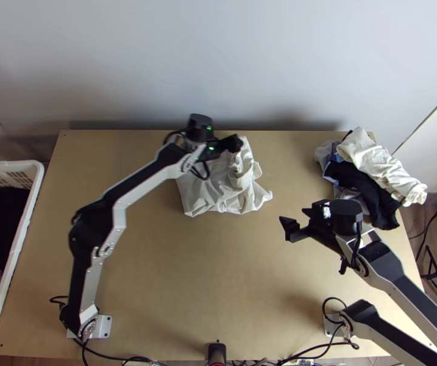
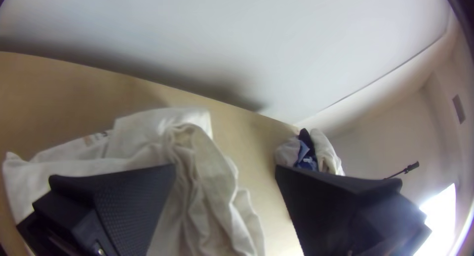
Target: Fold the t-shirt
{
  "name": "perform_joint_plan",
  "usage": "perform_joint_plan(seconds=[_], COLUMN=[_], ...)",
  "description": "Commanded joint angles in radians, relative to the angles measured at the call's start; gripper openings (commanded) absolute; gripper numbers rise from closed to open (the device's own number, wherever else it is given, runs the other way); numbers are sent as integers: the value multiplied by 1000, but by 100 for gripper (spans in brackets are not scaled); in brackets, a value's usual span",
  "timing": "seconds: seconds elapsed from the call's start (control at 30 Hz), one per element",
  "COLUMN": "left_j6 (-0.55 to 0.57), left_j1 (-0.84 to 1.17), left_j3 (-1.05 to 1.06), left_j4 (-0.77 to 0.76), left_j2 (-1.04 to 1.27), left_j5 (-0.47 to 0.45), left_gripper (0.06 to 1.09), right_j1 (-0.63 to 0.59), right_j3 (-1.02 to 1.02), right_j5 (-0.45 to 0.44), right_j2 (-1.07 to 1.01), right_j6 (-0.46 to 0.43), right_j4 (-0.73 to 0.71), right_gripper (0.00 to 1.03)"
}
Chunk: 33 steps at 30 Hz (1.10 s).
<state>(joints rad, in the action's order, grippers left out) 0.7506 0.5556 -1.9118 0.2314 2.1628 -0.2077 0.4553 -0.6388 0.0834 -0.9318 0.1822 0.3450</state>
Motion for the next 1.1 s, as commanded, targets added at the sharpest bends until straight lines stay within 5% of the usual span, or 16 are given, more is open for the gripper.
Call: perform_joint_plan(seconds=[0.0, 0.37, 0.47, 0.6, 0.63, 1.07], left_j6=[-40, -200, -206, -206, -206, -206], left_j1=[-89, -125, -123, -123, -123, -114], left_j3=[172, 451, 479, 496, 496, 577], left_j4=[17, 9, 9, 16, 22, -23], left_j2=[-156, -382, -393, -406, -409, -437], left_j5=[-4, -6, -6, -6, -6, -4], left_gripper=[103, 98, 77, 14, 10, 9], right_j1=[2, 80, 106, 129, 131, 215], right_j3=[-44, -265, -308, -394, -401, -564], right_j5=[1, 1, -1, -37, -39, -40], right_j2=[-22, -400, -492, -595, -605, -785], right_j6=[-12, 0, -9, -58, -70, -99], right_j4=[-1, -115, -198, -235, -268, -368], right_gripper=[98, 94, 73, 18, 2, 3])
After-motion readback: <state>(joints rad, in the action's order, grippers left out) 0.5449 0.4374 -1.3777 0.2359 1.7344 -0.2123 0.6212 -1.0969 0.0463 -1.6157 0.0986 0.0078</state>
